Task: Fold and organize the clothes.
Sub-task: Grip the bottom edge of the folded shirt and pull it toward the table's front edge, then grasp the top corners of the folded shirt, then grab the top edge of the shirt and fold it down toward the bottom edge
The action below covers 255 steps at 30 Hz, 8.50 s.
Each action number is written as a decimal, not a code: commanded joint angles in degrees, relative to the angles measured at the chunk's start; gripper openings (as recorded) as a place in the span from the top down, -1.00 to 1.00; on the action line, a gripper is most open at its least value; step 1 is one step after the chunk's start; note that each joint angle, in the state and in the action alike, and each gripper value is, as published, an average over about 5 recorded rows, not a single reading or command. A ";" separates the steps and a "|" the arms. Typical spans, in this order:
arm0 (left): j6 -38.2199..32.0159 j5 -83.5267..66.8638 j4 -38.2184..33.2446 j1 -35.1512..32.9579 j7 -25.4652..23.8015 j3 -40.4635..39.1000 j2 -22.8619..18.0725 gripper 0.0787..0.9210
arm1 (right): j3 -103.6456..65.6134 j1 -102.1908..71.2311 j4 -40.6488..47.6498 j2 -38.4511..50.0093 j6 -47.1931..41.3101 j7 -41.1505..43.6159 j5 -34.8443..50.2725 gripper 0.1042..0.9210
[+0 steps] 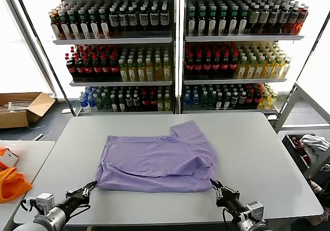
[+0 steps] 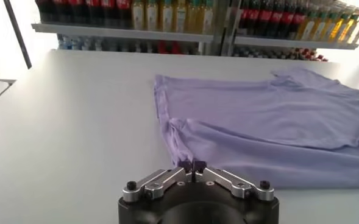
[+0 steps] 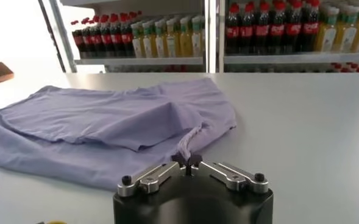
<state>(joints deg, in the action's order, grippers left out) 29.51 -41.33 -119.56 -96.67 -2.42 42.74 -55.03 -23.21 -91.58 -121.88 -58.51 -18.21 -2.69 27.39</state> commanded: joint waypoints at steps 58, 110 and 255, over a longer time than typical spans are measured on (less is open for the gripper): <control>2.18 2.21 39.32 49.44 -12.33 -23.59 7.98 -0.77 | 20.17 67.95 61.76 -9.78 -11.44 25.50 -0.37 -0.76; 1.88 -2.11 36.88 49.11 -13.59 -26.16 4.55 0.94 | 18.34 63.17 54.88 -11.08 -10.21 24.48 9.39 1.00; -4.39 -3.24 1.00 4.14 5.45 1.55 5.62 -0.13 | -11.62 6.08 3.08 -5.48 11.12 9.85 -4.65 -0.05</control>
<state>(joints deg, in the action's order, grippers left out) 29.45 -44.62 -113.93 -90.67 -5.55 44.14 -46.74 -31.76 -83.76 -117.41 -62.10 -18.88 9.93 35.10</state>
